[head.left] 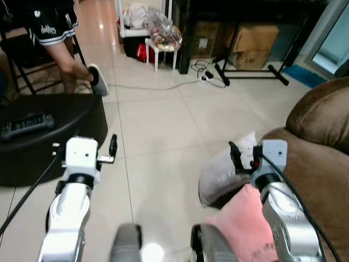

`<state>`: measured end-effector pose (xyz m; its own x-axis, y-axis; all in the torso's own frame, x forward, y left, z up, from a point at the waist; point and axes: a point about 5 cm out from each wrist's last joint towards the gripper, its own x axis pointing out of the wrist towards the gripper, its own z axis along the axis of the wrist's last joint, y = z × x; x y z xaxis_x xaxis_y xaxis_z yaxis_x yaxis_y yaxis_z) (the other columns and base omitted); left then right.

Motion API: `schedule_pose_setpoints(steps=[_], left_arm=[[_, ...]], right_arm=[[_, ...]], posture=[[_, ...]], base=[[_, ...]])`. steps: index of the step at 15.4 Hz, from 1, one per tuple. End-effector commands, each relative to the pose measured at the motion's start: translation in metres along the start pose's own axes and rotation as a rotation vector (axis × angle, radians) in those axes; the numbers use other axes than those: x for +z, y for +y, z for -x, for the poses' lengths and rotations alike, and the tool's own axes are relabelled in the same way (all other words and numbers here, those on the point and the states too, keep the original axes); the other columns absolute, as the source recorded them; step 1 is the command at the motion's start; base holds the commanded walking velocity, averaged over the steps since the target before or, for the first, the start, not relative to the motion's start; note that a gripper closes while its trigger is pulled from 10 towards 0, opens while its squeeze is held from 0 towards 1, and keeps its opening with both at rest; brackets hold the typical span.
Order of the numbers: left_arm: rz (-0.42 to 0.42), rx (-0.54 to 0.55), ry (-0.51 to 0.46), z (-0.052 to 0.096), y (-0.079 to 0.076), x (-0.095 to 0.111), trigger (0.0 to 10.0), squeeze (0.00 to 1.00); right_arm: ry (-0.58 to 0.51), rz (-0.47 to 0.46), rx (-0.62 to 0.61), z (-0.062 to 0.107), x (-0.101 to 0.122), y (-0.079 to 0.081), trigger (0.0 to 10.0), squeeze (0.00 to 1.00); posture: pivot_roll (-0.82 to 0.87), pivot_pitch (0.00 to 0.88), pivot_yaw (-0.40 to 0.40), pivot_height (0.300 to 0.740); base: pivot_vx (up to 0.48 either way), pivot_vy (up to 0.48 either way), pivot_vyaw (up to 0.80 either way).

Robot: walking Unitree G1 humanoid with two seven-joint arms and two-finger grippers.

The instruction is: Move the pillow to the sofa from floor

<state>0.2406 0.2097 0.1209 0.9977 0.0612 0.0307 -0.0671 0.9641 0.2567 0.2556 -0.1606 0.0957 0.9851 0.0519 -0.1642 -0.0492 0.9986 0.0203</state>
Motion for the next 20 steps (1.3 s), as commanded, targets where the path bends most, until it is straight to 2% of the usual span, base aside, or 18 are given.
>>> schedule_pose_setpoints(steps=[1, 2, 16, 20], left_arm=[[0.011, -0.007, -0.016, -0.0024, -0.002, 0.0039, 10.0, 0.0], [0.01, -0.009, -0.016, -0.0025, -0.0021, 0.004, 10.0, 0.0], [0.006, -0.017, -0.015, -0.0014, -0.0027, 0.0034, 10.0, 0.0], [-0.015, -0.044, 0.002, -0.0009, -0.008, 0.0006, 10.0, 0.0]], right_arm=[[0.004, 0.003, 0.002, 0.0002, 0.0002, -0.0012, 10.0, 0.0], [0.003, 0.006, -0.001, 0.0006, 0.0002, -0.0013, 10.0, 0.0], [-0.008, 0.01, 0.004, 0.0026, -0.0003, -0.0007, 10.0, 0.0], [0.004, -0.008, 0.006, 0.003, -0.0024, -0.0001, 10.0, 0.0]], posture=[[-0.03, 0.0, -0.072, 0.6], [-0.03, 0.0, -0.072, 0.6], [-0.03, 0.0, -0.069, 0.6], [-0.03, 0.0, -0.065, 0.585]], base=[[0.3, 0.0, -0.77], [0.304, 0.0, -0.77], [0.297, 0.0, 0.0], [0.0, 0.0, 0.0]])
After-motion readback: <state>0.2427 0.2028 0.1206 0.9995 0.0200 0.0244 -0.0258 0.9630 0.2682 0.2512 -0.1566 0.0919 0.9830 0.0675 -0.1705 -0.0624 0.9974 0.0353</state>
